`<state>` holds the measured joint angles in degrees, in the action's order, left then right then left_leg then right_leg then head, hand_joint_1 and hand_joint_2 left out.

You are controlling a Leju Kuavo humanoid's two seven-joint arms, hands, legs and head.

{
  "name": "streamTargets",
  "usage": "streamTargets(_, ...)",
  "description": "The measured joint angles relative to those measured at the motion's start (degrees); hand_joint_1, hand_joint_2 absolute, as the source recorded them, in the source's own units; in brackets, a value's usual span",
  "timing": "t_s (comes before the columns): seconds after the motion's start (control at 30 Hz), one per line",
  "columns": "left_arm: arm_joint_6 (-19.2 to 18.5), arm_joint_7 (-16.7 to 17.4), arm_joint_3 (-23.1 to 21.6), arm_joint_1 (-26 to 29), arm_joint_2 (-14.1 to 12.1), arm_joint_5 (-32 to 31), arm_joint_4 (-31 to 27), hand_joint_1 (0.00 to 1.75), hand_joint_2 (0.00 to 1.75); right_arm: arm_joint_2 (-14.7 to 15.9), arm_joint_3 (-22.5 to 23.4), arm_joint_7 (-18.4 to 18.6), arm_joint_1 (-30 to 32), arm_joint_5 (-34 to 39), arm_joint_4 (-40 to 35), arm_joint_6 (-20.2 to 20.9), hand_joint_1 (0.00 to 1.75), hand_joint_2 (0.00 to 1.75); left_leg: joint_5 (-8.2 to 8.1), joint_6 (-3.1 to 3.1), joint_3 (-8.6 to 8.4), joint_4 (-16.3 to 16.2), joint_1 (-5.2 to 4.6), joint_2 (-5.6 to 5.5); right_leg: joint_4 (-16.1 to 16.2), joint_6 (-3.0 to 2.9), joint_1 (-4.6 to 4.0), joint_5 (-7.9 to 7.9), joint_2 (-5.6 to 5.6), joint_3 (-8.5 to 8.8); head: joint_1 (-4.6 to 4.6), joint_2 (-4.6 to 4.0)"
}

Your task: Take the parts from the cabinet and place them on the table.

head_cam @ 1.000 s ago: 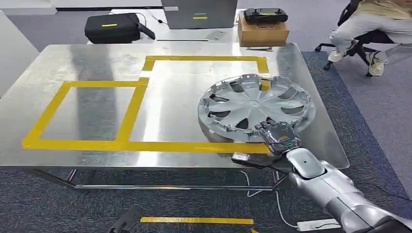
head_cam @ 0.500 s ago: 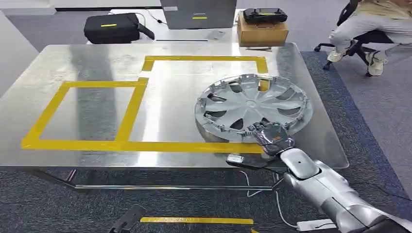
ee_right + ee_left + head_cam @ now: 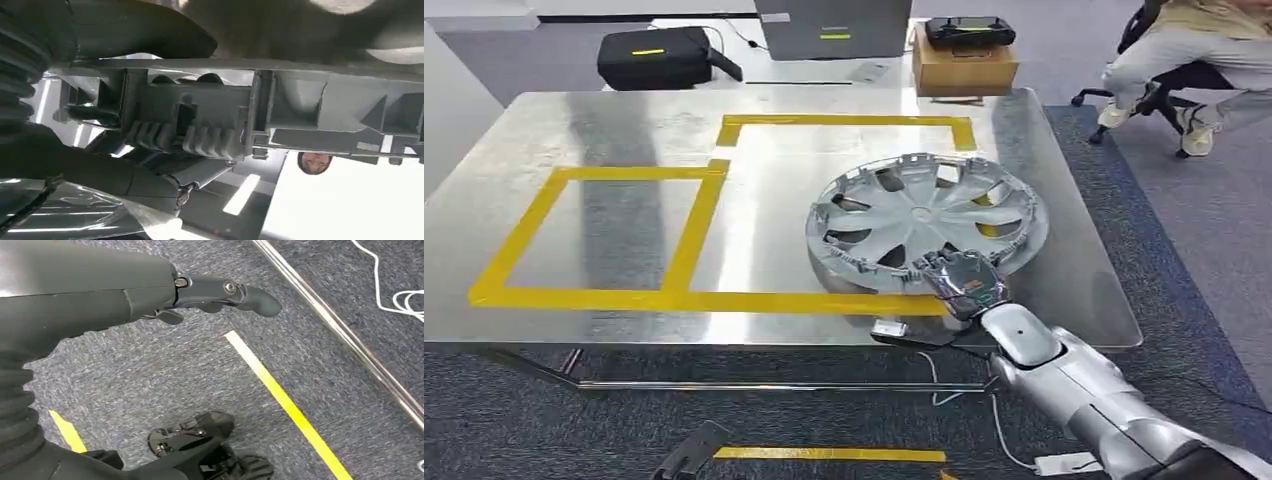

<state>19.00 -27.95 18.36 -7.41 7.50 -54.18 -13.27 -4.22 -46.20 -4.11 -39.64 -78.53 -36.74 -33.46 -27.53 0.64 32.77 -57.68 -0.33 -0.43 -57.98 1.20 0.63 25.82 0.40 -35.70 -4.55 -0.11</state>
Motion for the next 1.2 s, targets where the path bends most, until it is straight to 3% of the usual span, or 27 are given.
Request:
streamTargets(0.67,-0.81,0.35,-1.07,-0.12,0.4,-0.33,0.0,0.0,1.75,-3.85,-2.56,-1.36,-1.37,-0.81,0.83,0.24,1.43,1.75,0.0,0.0,0.01,0.0,0.0,0.0,0.0,0.0,-0.01,0.0,0.0,-0.02,0.0,0.0)
streamTargets(1.2,-0.26,1.27,-1.05,0.01,0.48,0.35,0.0,0.0,1.75,-4.0,-4.37,-0.74,-1.36,-0.2,1.64,0.13,1.43,1.75,0.0,0.0,0.0,0.0,0.0,0.0,0.0,0.0,0.0,0.0,0.0,-0.01,0.0,0.0)
